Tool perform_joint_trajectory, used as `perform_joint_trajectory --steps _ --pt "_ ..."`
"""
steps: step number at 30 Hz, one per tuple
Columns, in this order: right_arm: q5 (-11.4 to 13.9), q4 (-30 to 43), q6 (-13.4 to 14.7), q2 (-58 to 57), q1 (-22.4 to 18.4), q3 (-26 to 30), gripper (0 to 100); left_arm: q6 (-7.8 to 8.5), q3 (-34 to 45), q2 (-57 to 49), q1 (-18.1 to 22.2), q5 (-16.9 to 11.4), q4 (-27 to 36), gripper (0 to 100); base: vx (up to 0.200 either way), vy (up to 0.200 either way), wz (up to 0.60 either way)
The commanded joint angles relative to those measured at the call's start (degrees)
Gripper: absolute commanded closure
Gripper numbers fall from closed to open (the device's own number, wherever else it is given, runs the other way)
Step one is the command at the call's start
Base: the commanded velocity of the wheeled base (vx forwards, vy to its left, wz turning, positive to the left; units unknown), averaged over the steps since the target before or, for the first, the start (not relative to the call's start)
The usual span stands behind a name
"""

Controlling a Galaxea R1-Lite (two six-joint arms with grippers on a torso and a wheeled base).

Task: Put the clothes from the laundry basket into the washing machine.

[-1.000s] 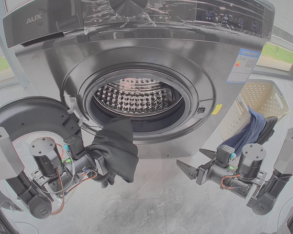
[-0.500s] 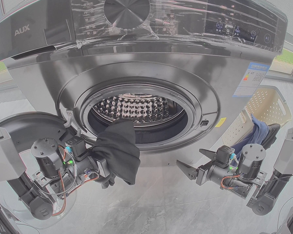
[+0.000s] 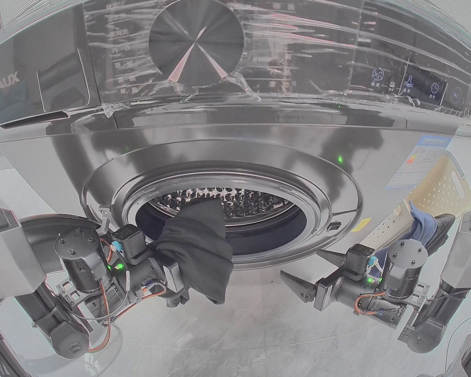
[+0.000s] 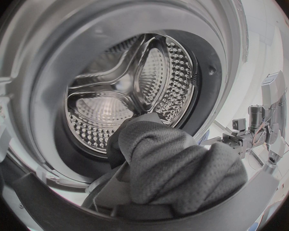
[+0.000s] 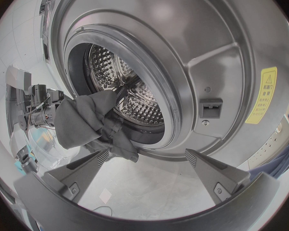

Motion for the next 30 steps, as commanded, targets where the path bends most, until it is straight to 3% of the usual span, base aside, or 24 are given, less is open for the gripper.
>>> perform_joint_trajectory --steps 1,5,17,19,23,30 --pt "0.2 0.1 -0.2 -1.1 2.9 2.7 0 -0.01 0.4 -0.1 -2.6 0.2 0.0 100 0.000 0.000 0.00" --pt "0.1 0.1 -0.1 -2.2 5.0 3.4 0 -0.01 0.1 0.4 -5.0 0.9 0.0 100 0.000 0.000 0.00" --pt "0.0 0.1 -0.2 -2.8 5.2 3.3 0 -0.54 -2.9 3.3 -5.5 1.0 -0.1 100 0.000 0.000 0.00" --pt "0.0 0.1 -0.1 -2.5 5.9 3.5 0 -0.19 -4.9 6.5 -5.9 1.5 0.0 100 0.000 0.000 0.00" --pt "0.0 0.0 -0.1 -2.5 6.8 3.9 0 -0.19 -10.7 13.0 -6.1 5.3 -0.1 100 0.000 0.000 0.00" --pt "-0.1 0.0 0.0 -2.5 7.6 4.1 0 -0.98 -20.3 20.5 -6.1 5.8 0.0 100 0.000 0.000 0.00"
